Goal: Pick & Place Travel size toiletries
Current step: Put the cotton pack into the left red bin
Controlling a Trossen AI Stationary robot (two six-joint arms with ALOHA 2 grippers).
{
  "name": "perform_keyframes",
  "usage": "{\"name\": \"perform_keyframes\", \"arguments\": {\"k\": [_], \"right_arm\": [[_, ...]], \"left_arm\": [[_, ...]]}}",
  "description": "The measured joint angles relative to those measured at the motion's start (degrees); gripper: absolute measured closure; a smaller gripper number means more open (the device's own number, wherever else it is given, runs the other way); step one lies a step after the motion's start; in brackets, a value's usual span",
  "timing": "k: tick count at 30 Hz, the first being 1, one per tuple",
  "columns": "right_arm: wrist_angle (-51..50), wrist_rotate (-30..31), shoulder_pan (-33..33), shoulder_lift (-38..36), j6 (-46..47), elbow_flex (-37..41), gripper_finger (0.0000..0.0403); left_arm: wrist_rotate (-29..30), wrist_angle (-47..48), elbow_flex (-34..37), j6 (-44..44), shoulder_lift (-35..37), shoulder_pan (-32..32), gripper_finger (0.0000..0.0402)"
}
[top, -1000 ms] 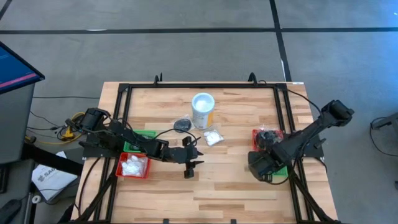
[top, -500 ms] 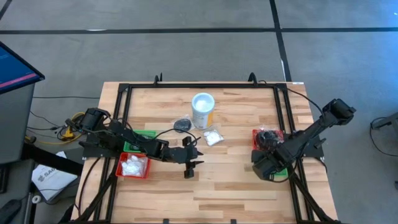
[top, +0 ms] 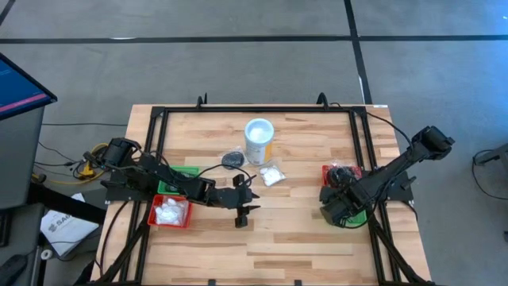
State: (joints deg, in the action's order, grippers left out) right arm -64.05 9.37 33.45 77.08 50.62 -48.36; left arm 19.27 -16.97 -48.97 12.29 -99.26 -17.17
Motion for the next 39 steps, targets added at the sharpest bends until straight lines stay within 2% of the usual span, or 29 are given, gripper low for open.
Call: {"name": "perform_keyframes", "arguments": {"k": [6, 13, 16, 23, 28, 35, 39], "right_arm": [[0.1, 1.8, -1.1, 0.0, -2.5, -1.6, 0.0262], [2.1, 13.5, -3.8, 0.0, -8.1, -5.4, 0.025], [6.3, 16.0, -6.7, 0.0, -10.9, -5.1, 0.025], [17.8, 16.1, -14.6, 0.1, -21.6, -4.8, 0.0258], [20.7, 12.9, -19.2, 1.6, -27.8, -4.7, 0.0261], [27.6, 8.4, -24.2, 9.0, -35.1, -4.8, 0.0255], [29.8, 8.2, -26.2, 13.2, -39.0, -4.8, 0.0249]], "left_arm": [[0.0, 0.0, 0.0, 0.0, 0.0, 0.2, 0.0253], [0.0, 0.0, 0.0, 0.0, 0.0, 0.7, 0.0253], [0.0, 0.0, 0.0, 0.0, 0.0, 0.7, 0.0253], [0.0, 0.0, 0.0, 0.0, 0.0, 0.7, 0.0253], [0.0, 0.0, 0.0, 0.0, 0.0, 0.7, 0.0253], [0.0, 0.0, 0.0, 0.0, 0.0, 0.7, 0.0253], [0.0, 0.1, 0.0, 0.0, 0.0, 0.7, 0.0253]]}}
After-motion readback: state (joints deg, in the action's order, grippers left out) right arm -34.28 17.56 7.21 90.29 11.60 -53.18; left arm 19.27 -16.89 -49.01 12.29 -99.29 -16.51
